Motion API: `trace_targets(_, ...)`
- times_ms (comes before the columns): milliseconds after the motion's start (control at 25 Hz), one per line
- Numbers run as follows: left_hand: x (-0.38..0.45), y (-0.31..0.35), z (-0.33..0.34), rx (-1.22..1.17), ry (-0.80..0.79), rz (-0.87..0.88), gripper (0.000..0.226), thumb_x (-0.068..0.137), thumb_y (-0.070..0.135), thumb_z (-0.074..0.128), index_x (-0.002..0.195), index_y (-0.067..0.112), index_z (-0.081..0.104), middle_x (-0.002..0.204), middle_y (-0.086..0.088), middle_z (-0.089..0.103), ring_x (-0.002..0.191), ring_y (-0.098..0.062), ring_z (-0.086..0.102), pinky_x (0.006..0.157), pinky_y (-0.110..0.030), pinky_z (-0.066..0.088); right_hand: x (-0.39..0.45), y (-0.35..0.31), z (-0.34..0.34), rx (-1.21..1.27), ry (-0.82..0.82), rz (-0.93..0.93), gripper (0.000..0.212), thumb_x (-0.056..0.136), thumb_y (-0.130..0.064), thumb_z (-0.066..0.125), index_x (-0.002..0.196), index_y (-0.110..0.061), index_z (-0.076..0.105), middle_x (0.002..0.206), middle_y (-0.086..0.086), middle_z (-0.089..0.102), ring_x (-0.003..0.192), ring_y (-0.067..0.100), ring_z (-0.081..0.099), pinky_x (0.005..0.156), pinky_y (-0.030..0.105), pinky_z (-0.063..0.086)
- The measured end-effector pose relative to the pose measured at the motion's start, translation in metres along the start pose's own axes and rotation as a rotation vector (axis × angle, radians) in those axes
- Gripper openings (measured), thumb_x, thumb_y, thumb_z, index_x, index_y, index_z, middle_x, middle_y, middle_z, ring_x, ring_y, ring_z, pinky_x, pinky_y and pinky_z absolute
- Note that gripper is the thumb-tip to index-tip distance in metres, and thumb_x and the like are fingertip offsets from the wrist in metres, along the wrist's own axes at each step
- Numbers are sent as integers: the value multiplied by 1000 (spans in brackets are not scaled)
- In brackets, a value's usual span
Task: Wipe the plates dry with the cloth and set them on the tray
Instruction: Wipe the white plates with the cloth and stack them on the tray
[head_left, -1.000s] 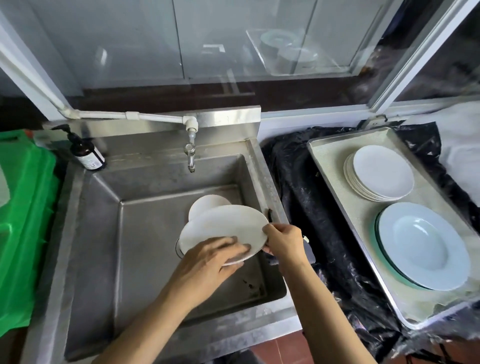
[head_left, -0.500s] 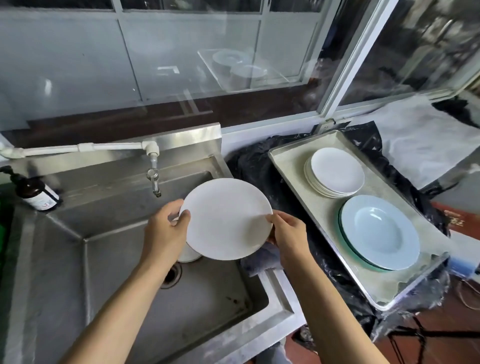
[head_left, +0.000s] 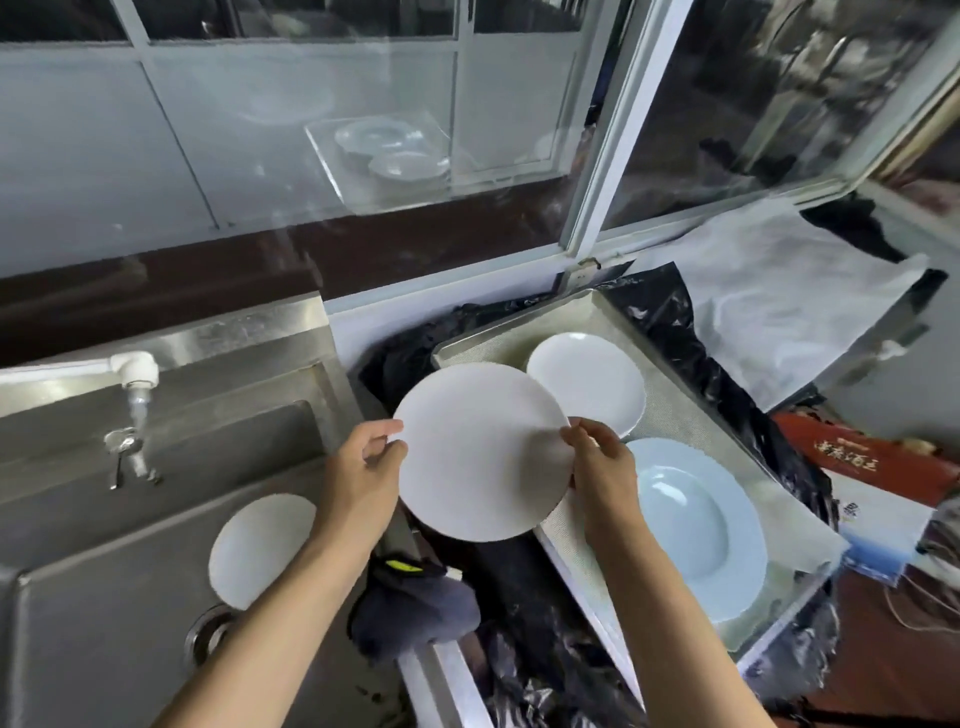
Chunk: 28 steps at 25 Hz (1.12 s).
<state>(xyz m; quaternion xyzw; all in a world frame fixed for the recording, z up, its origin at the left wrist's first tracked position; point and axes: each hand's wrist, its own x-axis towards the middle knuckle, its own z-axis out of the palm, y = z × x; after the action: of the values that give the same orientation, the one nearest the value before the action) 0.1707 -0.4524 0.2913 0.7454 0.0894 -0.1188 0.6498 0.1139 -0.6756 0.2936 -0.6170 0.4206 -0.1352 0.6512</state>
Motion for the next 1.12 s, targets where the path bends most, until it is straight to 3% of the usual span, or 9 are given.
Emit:
trace_targets(240,51,8,132,-6,-21,-54,26,96,9,54,101,29,69,110,1,68,109,-18,64,100,-54,52,119,-13,-52,-10,52,13,18,92,-15,64,89,-29,74,93,-8,71,87,16,61,80,33,51)
trace_targets(400,91,7,193,36,-43,-83,26,96,10,54,98,31,68,106,13,65,107,-12,63,101,-52,52,188,-12,-67,-73,75,51,24,94,-13,61,114,-13,75,113,9,71,100,29,63,100,54,53)
trace_targets(560,116,-3,232,52,-38,-124,27,95,8,54,95,32,67,111,4,65,114,-22,62,103,-54,49,229,-4,-75,-109,100,32,27,94,-13,61,116,-13,75,118,6,73,108,23,64,95,34,49)
trace_targets(720,128,-12,253,169,-32,-60,24,95,6,54,107,24,65,118,-6,66,114,-23,61,96,-36,48,251,0,-78,-216,74,-17,16,95,-10,58,89,-7,72,94,12,75,99,37,66,93,47,52)
trace_targets(800,129,-14,258,216,-24,-29,24,95,5,54,112,21,63,119,-7,65,113,-21,60,94,-32,45,253,2,-79,-271,51,-59,22,94,-10,55,84,-14,74,75,0,62,81,27,59,81,35,51)
trace_targets(880,127,-15,259,239,-27,-20,25,96,7,55,116,19,62,122,-6,63,114,-20,58,94,-30,44,250,4,-80,-330,35,-120,25,93,-8,54,70,-11,61,65,1,45,66,21,41,61,24,39)
trace_targets(920,125,-15,260,251,-29,-20,25,96,8,55,118,18,62,123,-5,62,116,-19,58,96,-30,44,249,5,-80,-362,37,-143,23,93,-7,53,70,-6,60,64,3,42,63,21,37,56,25,36)
trace_targets(1040,121,-14,257,283,-29,-20,27,95,10,57,120,17,62,124,-5,64,117,-18,59,99,-30,44,248,7,-80,-439,24,-194,24,93,-5,52,70,1,53,64,11,39,64,28,37,59,37,34)
trace_targets(1120,117,-13,253,282,-43,-17,26,95,8,58,119,17,62,123,-4,66,119,-17,59,100,-29,44,245,7,-77,-484,30,-201,20,96,-7,53,83,2,64,78,18,52,79,36,53,76,44,45)
